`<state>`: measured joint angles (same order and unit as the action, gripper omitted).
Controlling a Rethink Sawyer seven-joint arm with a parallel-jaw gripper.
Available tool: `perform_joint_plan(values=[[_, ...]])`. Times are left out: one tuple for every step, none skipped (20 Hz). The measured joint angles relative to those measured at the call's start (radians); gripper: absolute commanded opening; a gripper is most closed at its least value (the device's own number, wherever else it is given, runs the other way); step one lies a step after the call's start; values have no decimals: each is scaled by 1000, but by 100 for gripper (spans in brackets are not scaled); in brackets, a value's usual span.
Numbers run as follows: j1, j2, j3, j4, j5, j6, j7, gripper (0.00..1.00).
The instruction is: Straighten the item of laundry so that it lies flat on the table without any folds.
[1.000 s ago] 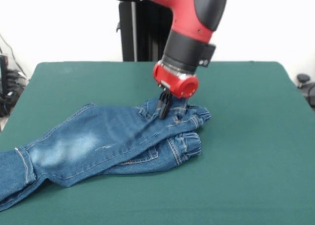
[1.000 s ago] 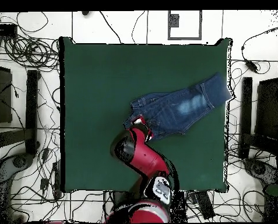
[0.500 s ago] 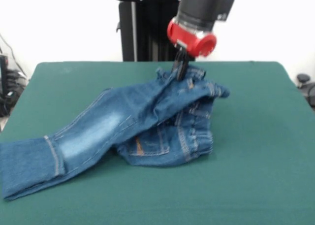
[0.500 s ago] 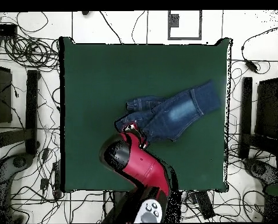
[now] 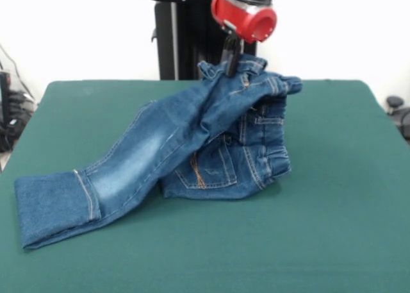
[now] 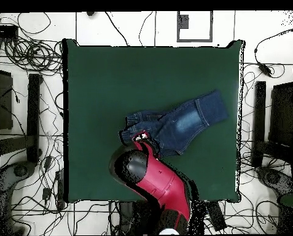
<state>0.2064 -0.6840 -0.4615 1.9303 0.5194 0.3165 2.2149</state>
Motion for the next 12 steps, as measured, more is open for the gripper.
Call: perform_joint_plan(values=[[-9, -6, 0, 0, 0, 0, 0, 0], [-11, -7, 0, 0, 0, 0, 0, 0], [-19, -12, 0, 0, 0, 0, 0, 0], [-22, -13, 0, 0, 0, 0, 0, 0], [-26, -14, 1, 0, 0, 0, 0, 0], [-29, -14, 3, 0, 0, 0, 0, 0], [-33, -15, 4, 0, 0, 0, 0, 0], [-36, -15, 5, 0, 0, 0, 0, 0], [-38, -15, 6, 0, 0, 0, 0, 0], [-43, -17, 8, 0, 0, 0, 0, 0], [-46, -19, 10, 0, 0, 0, 0, 0], [-45, -27, 7, 0, -7, 5, 0, 0]])
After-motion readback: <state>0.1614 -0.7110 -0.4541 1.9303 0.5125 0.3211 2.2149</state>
